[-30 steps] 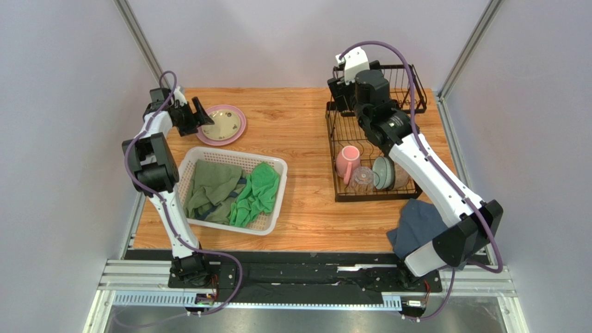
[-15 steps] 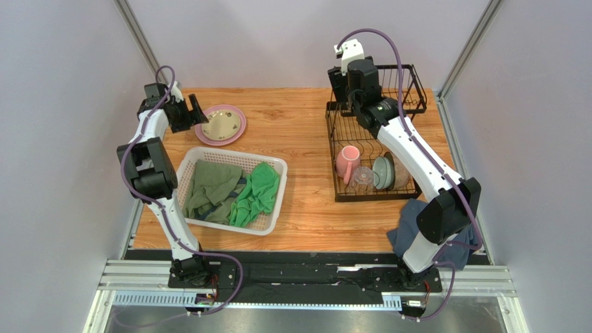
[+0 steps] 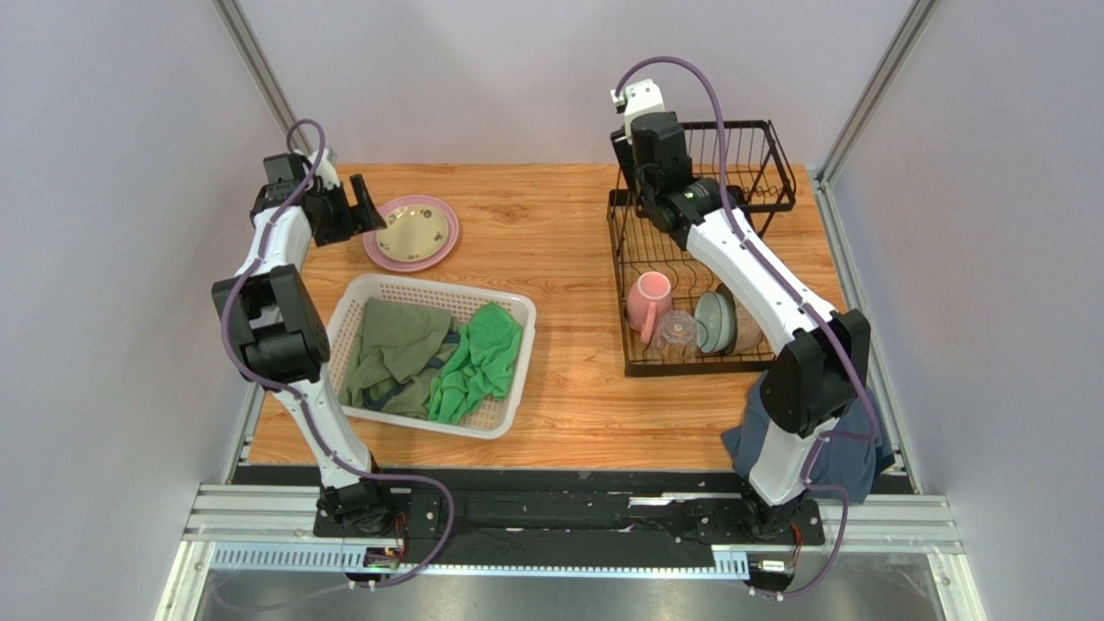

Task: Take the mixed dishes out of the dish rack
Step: Pick up the plate from the dish rack.

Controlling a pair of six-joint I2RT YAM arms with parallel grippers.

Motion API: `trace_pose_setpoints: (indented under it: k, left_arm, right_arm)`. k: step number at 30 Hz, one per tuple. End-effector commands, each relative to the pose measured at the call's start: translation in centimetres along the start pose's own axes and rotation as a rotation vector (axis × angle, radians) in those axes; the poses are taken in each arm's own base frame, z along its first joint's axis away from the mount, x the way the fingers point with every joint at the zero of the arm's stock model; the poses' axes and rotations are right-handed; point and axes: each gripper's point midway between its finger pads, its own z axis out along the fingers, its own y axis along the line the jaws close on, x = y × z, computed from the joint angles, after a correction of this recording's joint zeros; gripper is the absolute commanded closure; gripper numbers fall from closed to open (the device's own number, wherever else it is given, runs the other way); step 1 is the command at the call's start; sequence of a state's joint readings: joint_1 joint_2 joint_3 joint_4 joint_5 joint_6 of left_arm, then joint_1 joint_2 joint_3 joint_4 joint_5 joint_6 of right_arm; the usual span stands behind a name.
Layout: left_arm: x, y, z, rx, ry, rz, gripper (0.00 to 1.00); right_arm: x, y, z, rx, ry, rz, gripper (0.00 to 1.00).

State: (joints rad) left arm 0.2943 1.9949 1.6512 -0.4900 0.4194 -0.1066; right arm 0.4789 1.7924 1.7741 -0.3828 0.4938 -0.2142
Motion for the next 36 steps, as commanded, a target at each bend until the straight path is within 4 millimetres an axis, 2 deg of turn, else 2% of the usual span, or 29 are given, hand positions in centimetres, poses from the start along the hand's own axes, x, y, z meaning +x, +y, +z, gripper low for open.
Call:
trace_pose_setpoints:
  k: [1, 2, 3, 6, 11, 20, 25, 28, 31, 34, 35, 36]
  left_arm:
    - [-2.0, -1.0, -2.5, 0.005, -0.073, 0.059, 0.09]
    - [-2.1, -0.9, -2.7, 0.002, -0.078, 0.065, 0.09]
    - [-2.0, -1.0, -2.8, 0.005, -0.078, 0.067, 0.09]
    - [-1.9, -1.1, -2.9, 0.006, -0.080, 0.073, 0.09]
    - [-2.0, -1.1, -3.3, 0.002, -0.088, 0.078, 0.09]
    - [-2.4, -1.1, -4.4, -0.023, -0.123, 0.102, 0.09]
    - [-3.2, -1.6, -5.7, -0.032, -0.158, 0.135, 0.09]
    - [-4.1, -2.6, -7.0, -0.010, -0.199, 0.176, 0.09]
    - [-4.9, -4.5, -8.7, 0.060, -0.250, 0.221, 0.09]
    - [-5.1, -8.3, -10.7, 0.235, -0.292, 0.317, 0.10]
    - [-4.9, -10.3, -11.9, 0.333, -0.307, 0.350, 0.10]
    - [-4.6, -11.5, -12.4, 0.389, -0.310, 0.372, 0.10]
  right_arm:
    - [-2.9, -2.2, -0.2, 0.092, -0.076, 0.029, 0.56]
    - [-2.9, -2.4, -0.2, 0.099, -0.076, 0.029, 0.60]
    - [-3.1, -2.6, -0.2, 0.110, -0.081, 0.025, 0.69]
    - [-3.3, -3.1, -0.4, 0.128, -0.085, 0.026, 0.78]
    - [-4.3, -3.8, -1.1, 0.147, -0.102, 0.041, 0.85]
    - [-6.7, -5.8, -3.1, 0.189, -0.143, 0.079, 0.89]
    - [-7.8, -7.1, -4.5, 0.211, -0.167, 0.088, 0.93]
    - [-8.8, -8.1, -5.8, 0.219, -0.194, 0.097, 0.96]
    - [-9.9, -8.7, -7.5, 0.197, -0.229, 0.110, 0.99]
    - [-10.7, -8.7, -9.3, 0.136, -0.266, 0.111, 1.00]
    - [-10.8, -8.2, -9.6, 0.095, -0.278, 0.107, 1.00]
    - [-11.0, -8.4, -10.7, 0.068, -0.298, 0.110, 1.00]
